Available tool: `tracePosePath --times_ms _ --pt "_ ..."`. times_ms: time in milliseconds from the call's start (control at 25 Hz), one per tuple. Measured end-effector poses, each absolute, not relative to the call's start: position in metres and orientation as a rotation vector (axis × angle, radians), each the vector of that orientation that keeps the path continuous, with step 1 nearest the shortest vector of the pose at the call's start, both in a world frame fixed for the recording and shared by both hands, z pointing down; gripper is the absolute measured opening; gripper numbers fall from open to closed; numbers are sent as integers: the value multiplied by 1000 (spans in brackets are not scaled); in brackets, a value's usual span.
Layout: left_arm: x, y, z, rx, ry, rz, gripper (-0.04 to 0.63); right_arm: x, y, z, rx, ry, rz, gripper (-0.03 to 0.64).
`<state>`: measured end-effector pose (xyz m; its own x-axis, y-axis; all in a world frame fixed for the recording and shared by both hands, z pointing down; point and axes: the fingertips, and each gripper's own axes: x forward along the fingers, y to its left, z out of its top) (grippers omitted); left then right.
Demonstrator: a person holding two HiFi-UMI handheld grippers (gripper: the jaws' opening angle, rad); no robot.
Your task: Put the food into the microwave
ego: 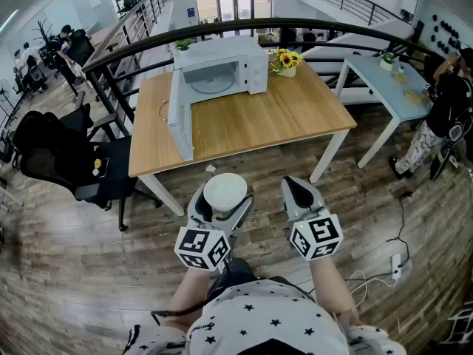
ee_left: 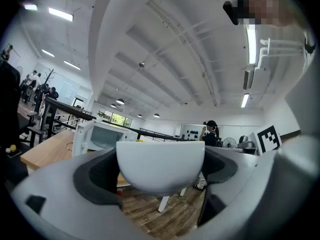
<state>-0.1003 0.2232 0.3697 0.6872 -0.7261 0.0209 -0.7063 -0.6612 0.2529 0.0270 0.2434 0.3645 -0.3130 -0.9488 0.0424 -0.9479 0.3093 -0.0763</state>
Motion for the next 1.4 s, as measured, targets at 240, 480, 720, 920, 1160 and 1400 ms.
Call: tracePosePath --times_ms 240,480,720,920,1160,1400 --pt "-96 228 366 2658 -1158 -128 477 32 248 367 -1831 2548 -146 5" --pt "-90 238 363 2661 -1170 -132 477 36 257 368 -1802 2572 -153 5" --pt "-86 245 363 2659 -1174 -136 477 39 262 368 -1767 2552 -195 5" --pt "-81 247 362 2645 -1167 -138 477 44 263 366 -1783 2543 -193 5" --pt "-77 240 368 2636 -1166 -128 477 46 260 374 -1781 2529 -234 5" --pt "-72 222 368 2625 -1171 -143 477 54 241 374 -1772 2526 -238 5"
